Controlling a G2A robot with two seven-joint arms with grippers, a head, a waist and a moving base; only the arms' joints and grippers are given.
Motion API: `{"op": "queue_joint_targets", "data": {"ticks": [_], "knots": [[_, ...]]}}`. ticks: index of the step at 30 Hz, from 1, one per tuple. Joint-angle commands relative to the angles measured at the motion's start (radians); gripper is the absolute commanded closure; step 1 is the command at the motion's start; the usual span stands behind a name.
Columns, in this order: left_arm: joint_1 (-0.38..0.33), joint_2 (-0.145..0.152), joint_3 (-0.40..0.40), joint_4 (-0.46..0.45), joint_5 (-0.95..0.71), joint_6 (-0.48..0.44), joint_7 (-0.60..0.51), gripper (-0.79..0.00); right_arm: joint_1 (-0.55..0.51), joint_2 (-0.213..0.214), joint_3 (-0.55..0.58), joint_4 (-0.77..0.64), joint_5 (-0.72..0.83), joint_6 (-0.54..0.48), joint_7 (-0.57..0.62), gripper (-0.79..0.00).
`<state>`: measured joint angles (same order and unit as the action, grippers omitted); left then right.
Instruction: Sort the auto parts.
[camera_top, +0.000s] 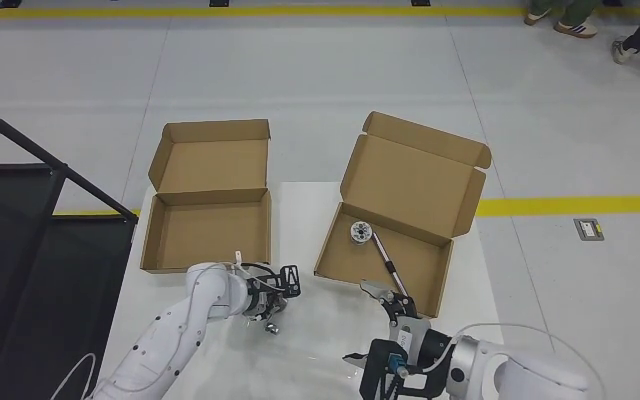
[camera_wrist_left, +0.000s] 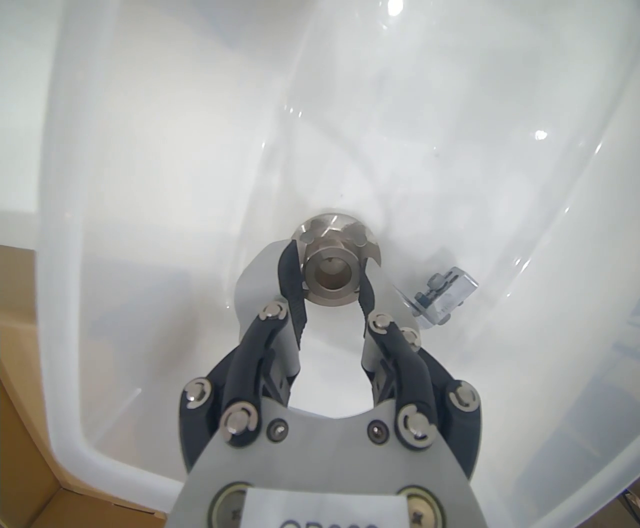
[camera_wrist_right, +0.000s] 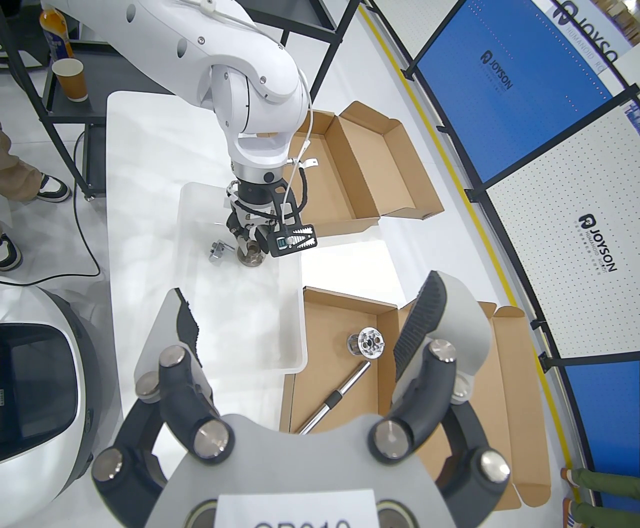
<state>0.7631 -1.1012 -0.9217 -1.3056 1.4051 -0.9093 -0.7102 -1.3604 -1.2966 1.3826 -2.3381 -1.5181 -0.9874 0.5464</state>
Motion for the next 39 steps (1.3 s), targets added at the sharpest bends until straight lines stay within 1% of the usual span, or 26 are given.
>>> {"op": "queue_joint_targets", "data": {"ticks": [1, 5, 8, 9, 15, 17, 21, 25, 29, 31, 35, 38, 39], "knots": [[-0.003, -0.001, 0.004, 0.005, 0.000, -0.002, 0.001, -0.299, 0.000, 0.000, 0.000, 0.000, 0.000, 0.000, 0.000, -0.785], [-0.007, -0.002, 0.011, 0.013, 0.001, -0.003, 0.003, -0.280, 0.000, 0.000, 0.000, 0.000, 0.000, 0.000, 0.000, -0.785], [-0.010, -0.003, 0.014, 0.016, 0.002, -0.005, 0.006, -0.114, 0.000, 0.000, 0.000, 0.000, 0.000, 0.000, 0.000, -0.785], [-0.011, -0.003, 0.014, 0.016, 0.001, -0.003, 0.009, 0.000, 0.000, 0.000, 0.000, 0.000, 0.000, 0.000, 0.000, -0.785], [-0.006, 0.002, 0.001, 0.000, -0.005, -0.008, 0.022, 0.000, 0.000, 0.000, 0.000, 0.000, 0.000, 0.000, 0.000, -0.785], [0.002, 0.007, -0.013, -0.020, -0.016, -0.017, 0.028, 0.000, 0.000, 0.000, 0.000, 0.000, 0.000, 0.000, 0.000, -0.785], [0.038, 0.026, -0.071, -0.098, -0.060, -0.053, 0.034, 0.000, 0.000, 0.000, 0.000, 0.000, 0.000, 0.000, 0.000, -0.785], [0.112, 0.055, -0.174, -0.217, -0.138, -0.091, 0.051, 0.000, 0.000, 0.000, 0.000, 0.000, 0.000, 0.000, 0.000, -0.785], [0.213, 0.089, -0.321, -0.343, -0.210, -0.093, 0.073, 0.000, 0.000, 0.000, 0.000, 0.000, 0.000, 0.000, 0.000, -0.785], [0.269, 0.103, -0.396, -0.390, -0.260, -0.093, 0.106, 0.000, 0.000, 0.000, 0.000, 0.000, 0.000, 0.000, 0.000, -0.785], [0.364, 0.126, -0.551, -0.466, -0.280, -0.073, 0.156, 0.000, 0.000, 0.000, 0.000, 0.000, 0.000, 0.000, 0.000, -0.785], [0.422, 0.138, -0.658, -0.486, -0.254, -0.047, 0.222, 0.000, 0.000, 0.000, 0.000, 0.000, 0.000, 0.000, 0.000, -0.785], [0.438, 0.141, -0.692, -0.473, -0.250, -0.039, 0.252, 0.000, 0.000, 0.000, 0.000, 0.000, 0.000, 0.000, 0.000, -0.785]]}}
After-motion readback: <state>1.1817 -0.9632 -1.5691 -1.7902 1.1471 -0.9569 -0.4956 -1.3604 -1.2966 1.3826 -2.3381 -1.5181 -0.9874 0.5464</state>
